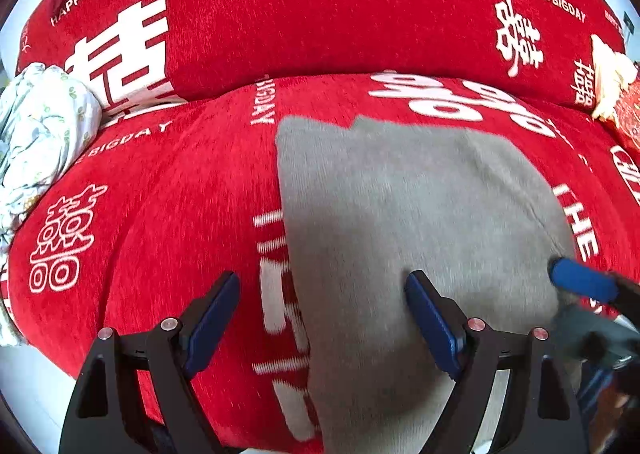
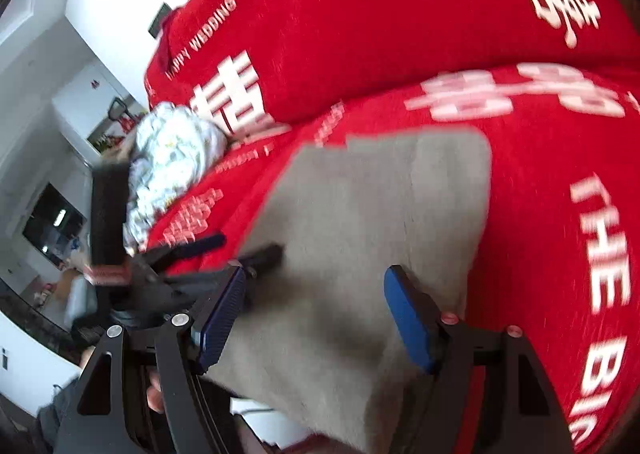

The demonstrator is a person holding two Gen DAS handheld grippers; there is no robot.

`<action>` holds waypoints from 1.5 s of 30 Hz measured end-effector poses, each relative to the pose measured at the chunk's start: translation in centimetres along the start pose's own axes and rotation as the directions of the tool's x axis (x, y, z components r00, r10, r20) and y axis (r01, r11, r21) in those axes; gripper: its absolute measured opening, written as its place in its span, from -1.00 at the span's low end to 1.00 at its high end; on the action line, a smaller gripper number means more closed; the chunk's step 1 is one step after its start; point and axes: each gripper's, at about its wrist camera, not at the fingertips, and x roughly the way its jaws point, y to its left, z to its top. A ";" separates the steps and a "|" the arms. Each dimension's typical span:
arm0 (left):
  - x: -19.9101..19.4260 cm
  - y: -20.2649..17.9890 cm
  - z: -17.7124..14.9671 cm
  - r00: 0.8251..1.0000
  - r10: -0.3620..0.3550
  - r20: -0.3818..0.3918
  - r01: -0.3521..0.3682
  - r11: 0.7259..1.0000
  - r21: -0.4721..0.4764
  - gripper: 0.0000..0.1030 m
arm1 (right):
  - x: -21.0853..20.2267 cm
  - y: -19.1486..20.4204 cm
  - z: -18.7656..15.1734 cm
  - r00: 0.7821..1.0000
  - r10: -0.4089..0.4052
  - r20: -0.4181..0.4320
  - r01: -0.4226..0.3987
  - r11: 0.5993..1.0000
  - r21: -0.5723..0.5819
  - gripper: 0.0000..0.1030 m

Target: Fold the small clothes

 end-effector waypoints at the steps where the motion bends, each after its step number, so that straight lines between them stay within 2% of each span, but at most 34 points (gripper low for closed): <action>1: -0.1 0.0 -0.4 1.000 -0.001 0.001 0.001 1.000 0.002 0.67 | 0.0 -0.3 -0.8 1.000 -0.019 0.001 0.019 1.000 0.000 0.45; 4: -0.4 0.2 -1.4 1.000 -0.015 0.011 0.015 1.000 -0.008 0.67 | -0.5 -0.2 -2.7 0.998 -0.052 0.023 0.053 0.998 -0.045 0.45; 8: -0.9 -0.1 -2.5 1.000 -0.005 0.026 0.004 1.000 0.004 0.67 | -0.5 0.2 -4.4 0.996 -0.095 -0.001 0.094 0.993 -0.071 0.45; 14: -2.3 -0.4 -3.4 0.999 -0.003 0.032 0.002 1.000 0.013 0.67 | -0.9 1.0 -5.7 0.984 -0.177 -0.009 0.175 0.979 -0.103 0.45; 17: -3.7 -0.8 -4.1 0.997 0.033 0.064 -0.034 0.999 0.025 0.67 | -1.3 2.3 -5.8 0.964 -0.265 0.007 0.262 0.951 -0.164 0.49; 20: -5.2 -1.6 -4.7 0.993 0.044 0.109 -0.050 0.997 0.055 0.67 | -2.4 4.0 -5.9 0.930 -0.359 0.079 0.367 0.908 -0.203 0.56; 22: -6.3 -1.8 -5.0 0.989 0.045 0.143 -0.053 0.997 0.049 0.67 | -3.1 5.1 -6.0 0.904 -0.405 0.138 0.427 0.876 -0.226 0.61; 24: -7.1 -1.8 -5.0 0.987 0.021 0.160 -0.027 0.999 0.037 0.67 | -3.6 6.0 -6.1 0.865 -0.460 0.199 0.499 0.831 -0.248 0.63; 27: -7.9 -1.8 -5.2 0.987 0.015 0.163 -0.019 1.000 0.023 0.67 | -4.0 6.8 -6.2 0.836 -0.499 0.230 0.547 0.797 -0.258 0.65; 31: -8.3 -2.3 -5.8 0.983 0.057 0.172 -0.060 0.998 0.013 0.67 | -4.5 7.2 -6.4 0.832 -0.500 0.242 0.550 0.800 -0.239 0.66; 33: -8.8 -2.3 -6.4 0.976 0.066 0.208 -0.067 0.998 -0.005 0.67 | -4.6 7.4 -6.5 0.828 -0.503 0.248 0.555 0.798 -0.235 0.66; 38: -9.8 -2.1 -6.8 0.969 0.023 0.245 -0.021 1.000 -0.011 0.67 | -4.7 7.6 -6.8 0.823 -0.509 0.252 0.561 0.796 -0.225 0.66; 45: -11.3 -1.9 -6.9 0.957 0.017 0.290 -0.012 1.000 -0.020 0.67 | -5.0 8.3 -7.0 0.821 -0.502 0.271 0.562 0.792 -0.236 0.66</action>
